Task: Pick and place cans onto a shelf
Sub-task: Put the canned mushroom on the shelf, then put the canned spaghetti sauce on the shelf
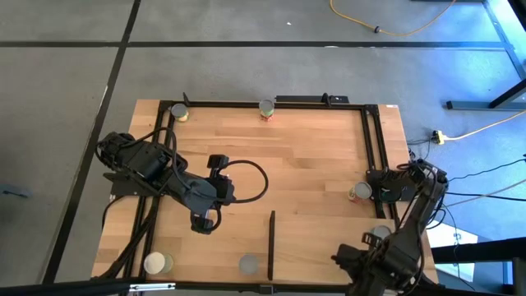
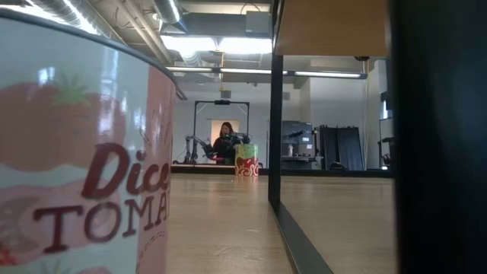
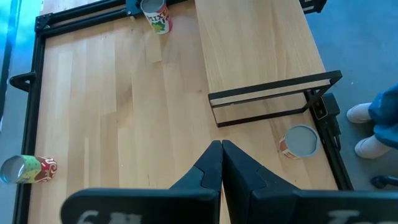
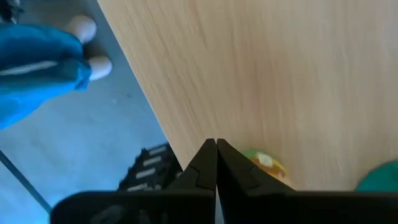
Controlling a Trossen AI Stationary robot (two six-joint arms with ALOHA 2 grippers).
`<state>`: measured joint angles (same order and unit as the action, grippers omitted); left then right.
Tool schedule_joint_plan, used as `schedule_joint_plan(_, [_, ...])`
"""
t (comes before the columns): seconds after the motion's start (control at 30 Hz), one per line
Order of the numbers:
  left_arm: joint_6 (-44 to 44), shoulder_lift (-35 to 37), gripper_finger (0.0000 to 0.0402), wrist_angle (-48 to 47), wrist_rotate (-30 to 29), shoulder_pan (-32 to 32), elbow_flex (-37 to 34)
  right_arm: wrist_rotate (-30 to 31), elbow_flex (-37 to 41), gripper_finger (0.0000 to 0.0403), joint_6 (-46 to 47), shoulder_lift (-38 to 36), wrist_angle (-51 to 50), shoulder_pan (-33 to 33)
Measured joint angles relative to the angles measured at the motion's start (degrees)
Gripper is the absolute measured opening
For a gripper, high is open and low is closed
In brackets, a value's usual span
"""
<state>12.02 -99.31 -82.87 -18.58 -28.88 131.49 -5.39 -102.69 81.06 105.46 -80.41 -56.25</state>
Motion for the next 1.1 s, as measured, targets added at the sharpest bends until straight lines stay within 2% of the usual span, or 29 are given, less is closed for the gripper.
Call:
schedule_joint_plan(0.13, [-0.01, 0.0, 0.0, 0.0, -0.01, -0.02, -0.01, -2.88, 0.04, 0.0003, 1.46, 0.63, -0.58, -0.29])
schedule_joint_plan(0.43, [-0.1, 0.0, 0.0, -0.02, 0.01, -0.02, -0.01, -5.27, 0.04, 0.0003, 7.04, 0.63, -3.71, -2.26])
schedule_joint_plan(0.67, [-0.1, 0.0, 0.0, -0.02, 0.01, -0.02, -0.01, -5.55, 0.07, 0.0003, 5.46, 0.63, -1.73, -2.69])
schedule_joint_plan(0.87, [-0.1, 0.0, 0.0, -0.52, -0.43, -0.02, -0.01, -0.01, 0.09, 0.0003, 0.59, -0.25, 1.21, -2.66])
schedule_joint_plan(1.1, [2.45, 0.0, 0.0, -4.79, -0.65, -0.02, -0.01, 11.53, 0.09, 0.0003, -0.6, -3.68, 1.2, -2.66])
